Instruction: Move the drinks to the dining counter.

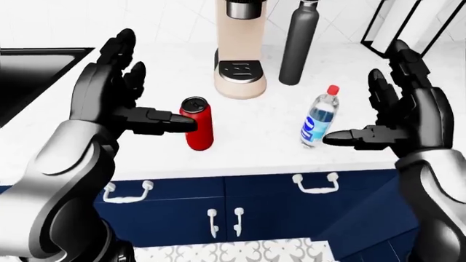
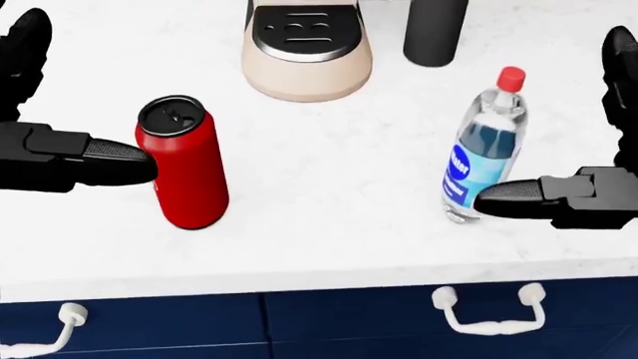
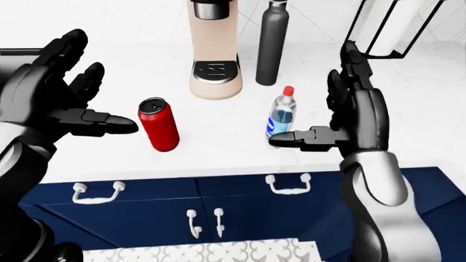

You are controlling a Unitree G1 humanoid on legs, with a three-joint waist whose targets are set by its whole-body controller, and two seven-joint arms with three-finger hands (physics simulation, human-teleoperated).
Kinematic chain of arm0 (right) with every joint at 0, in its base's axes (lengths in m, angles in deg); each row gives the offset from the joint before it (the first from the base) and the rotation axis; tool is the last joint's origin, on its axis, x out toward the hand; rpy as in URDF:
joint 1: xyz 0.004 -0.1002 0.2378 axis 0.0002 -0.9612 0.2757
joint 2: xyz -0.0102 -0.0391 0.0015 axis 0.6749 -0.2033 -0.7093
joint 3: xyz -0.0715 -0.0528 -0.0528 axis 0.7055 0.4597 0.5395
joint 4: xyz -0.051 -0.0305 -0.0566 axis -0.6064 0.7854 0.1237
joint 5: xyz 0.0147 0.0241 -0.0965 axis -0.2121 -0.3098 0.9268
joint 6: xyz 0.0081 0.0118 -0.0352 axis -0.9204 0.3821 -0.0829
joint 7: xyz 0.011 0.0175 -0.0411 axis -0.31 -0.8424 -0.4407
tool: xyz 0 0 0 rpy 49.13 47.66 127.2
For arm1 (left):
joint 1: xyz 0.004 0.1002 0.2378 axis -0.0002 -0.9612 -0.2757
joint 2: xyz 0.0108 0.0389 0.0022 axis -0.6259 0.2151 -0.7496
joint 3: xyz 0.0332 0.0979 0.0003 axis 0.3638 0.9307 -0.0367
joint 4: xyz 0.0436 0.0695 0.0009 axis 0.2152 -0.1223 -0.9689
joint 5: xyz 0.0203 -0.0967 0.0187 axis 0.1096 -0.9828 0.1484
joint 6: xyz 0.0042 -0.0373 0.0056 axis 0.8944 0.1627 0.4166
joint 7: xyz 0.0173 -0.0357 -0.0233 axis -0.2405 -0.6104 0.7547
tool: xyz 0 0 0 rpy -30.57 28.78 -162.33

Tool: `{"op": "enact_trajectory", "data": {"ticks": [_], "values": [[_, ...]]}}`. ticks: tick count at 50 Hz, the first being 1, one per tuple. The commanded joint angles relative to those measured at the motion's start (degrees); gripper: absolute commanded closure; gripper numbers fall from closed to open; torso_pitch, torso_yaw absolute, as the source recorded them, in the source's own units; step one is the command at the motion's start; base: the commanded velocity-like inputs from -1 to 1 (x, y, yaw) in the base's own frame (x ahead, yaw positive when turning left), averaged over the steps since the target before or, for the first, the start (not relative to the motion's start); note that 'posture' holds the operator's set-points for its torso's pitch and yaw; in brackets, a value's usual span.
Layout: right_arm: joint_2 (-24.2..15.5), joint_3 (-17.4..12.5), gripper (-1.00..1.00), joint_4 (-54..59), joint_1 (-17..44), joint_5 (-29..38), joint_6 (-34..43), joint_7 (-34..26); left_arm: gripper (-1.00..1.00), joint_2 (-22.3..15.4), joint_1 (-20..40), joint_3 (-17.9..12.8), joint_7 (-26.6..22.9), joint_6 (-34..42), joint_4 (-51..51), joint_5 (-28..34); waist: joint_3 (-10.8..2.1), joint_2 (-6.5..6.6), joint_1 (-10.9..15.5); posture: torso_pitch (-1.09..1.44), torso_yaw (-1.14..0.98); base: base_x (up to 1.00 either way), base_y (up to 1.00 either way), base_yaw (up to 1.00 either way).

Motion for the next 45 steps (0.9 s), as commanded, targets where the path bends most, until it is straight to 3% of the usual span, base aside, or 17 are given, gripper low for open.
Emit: {"op": "enact_trajectory", "data": {"ticks": [1,12,18,30,45], "values": [[0.29,-0.22,-1.00,-0.46,1.03,4.58,-3.14,-2.03,-1.00,-0.59,1.43,-0.60,-0.19,-1.60,0.68,0.62,-1.29,0.02,-0.01,0.00,0.00,0.00,0.00,0.00],[7.12,6.56,-1.00,5.46,-1.66,16.92,-10.61,-8.65,-1.00,-0.89,3.51,-2.34,0.77,0.41,1.18,-1.22,-1.45,0.79,-0.55,0.00,0.00,0.00,0.00,0.00],[9.46,7.49,-1.00,10.41,-0.46,20.97,-14.27,-9.20,-1.00,-0.87,3.67,-2.40,1.61,0.76,1.46,-2.27,-1.44,1.09,-0.62,0.00,0.00,0.00,0.00,0.00],[11.72,10.52,-1.00,19.96,2.09,22.42,-19.62,-7.90,-1.00,-1.45,2.60,-2.23,2.08,-0.97,0.77,-3.19,-1.52,1.22,-0.61,0.00,0.00,0.00,0.00,0.00],[12.41,11.63,-1.00,28.76,5.38,22.48,-23.55,-6.68,-1.00,-2.26,2.80,-2.61,2.53,-1.18,0.23,-4.09,-1.70,1.36,-0.41,0.00,0.00,0.00,0.00,0.00]]}}
